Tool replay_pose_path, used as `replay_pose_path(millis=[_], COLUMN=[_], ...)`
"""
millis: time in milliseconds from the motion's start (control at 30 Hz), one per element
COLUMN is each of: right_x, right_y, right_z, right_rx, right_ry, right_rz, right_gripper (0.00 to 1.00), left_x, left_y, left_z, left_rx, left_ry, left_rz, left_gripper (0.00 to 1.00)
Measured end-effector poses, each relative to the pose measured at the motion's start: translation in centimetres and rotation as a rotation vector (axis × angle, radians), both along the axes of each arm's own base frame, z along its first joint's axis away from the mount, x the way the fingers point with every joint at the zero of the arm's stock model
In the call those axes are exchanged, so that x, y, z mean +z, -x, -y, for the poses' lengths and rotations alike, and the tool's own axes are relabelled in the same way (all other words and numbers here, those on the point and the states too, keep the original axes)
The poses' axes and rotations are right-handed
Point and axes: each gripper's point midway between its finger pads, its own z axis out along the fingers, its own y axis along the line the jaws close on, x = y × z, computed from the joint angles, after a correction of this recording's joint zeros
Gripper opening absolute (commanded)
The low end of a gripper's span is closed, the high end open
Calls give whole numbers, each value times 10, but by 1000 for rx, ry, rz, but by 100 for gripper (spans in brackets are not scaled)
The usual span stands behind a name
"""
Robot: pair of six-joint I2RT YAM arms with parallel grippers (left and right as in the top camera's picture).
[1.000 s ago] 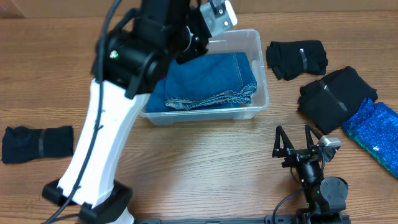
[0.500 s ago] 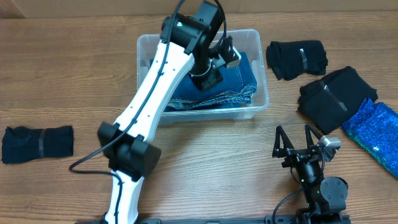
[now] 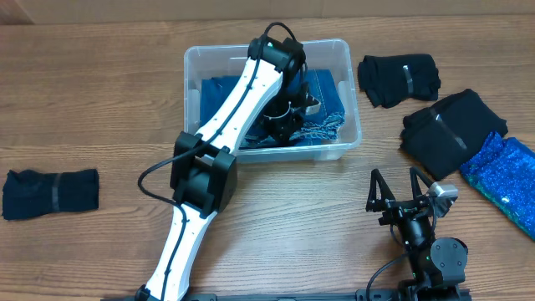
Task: Pack container
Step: 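Lower the jeans into the bin and open the left gripper, then move the left gripper to the small black cloth and grasp it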
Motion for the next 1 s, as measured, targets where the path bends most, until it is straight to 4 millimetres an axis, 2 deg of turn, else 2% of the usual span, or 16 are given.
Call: replay_pose_path(millis=[167,433,533,567,600,633,700,767,800,833,900,1000], right_x=[0,0,0,0,0,0,0,0,0,0,0,0], right_y=[0,0,0,0,0,0,0,0,0,0,0,0], right_z=[0,0,0,0,0,0,0,0,0,0,0,0], right_rx=[0,0,0,0,-1,-1,0,0,0,0,0,0], right_ry=[0,0,0,0,0,0,0,1,1,0,0,0], right_rz=[1,0,0,0,0,1,0,0,1,0,0,0], right_gripper=[100,100,100,100,100,100,100,100,100,100,100,100], left_x=[-23,-21,-8,2,15,37,90,141,175,197,219,238], left_y=[-4,-8,-17,-21,-24,-27,-31,-29,-24,-19,-10,1], left_z=[2,-1,-2,-2,-2,-2,-2,-7,-15,-24,-40,-74], left_rx=[10,1,-1,-1,1,4,22,43,73,93,130,212], left_ry=[-3,-26,-24,-17,-7,12,66,113,136,150,154,130], left_rz=[-26,5,69,104,138,189,307,419,488,528,556,559], left_gripper=[4,4,4,6,13,21,31,33,34,34,34,37])
